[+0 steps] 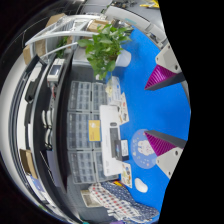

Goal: Arrange mouse

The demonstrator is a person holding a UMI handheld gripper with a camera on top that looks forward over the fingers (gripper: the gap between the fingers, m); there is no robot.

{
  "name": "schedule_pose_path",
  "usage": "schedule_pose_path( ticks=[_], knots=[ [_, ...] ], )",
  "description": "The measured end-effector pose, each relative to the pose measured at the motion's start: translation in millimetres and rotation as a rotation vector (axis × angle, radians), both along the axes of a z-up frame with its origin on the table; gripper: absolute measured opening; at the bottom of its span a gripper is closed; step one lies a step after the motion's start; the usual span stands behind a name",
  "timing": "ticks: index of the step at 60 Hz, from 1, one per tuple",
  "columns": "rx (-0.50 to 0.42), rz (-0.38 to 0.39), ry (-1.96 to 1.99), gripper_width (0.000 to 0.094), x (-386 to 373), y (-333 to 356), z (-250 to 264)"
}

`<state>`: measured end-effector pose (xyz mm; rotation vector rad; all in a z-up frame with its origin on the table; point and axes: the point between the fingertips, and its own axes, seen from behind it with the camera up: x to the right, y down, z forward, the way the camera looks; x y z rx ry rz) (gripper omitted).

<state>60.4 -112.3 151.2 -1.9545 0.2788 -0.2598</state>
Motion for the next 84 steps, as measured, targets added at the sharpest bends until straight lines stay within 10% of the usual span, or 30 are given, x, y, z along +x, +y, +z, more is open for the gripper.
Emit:
schedule_pose_path(
  ticks=[38, 84],
  knots=[
    [-0.247, 0.407, 0.104, 0.0824, -316, 86, -140],
    [-0.344, 0.39, 0.081, 0.0718, -418, 278, -166]
  ],
)
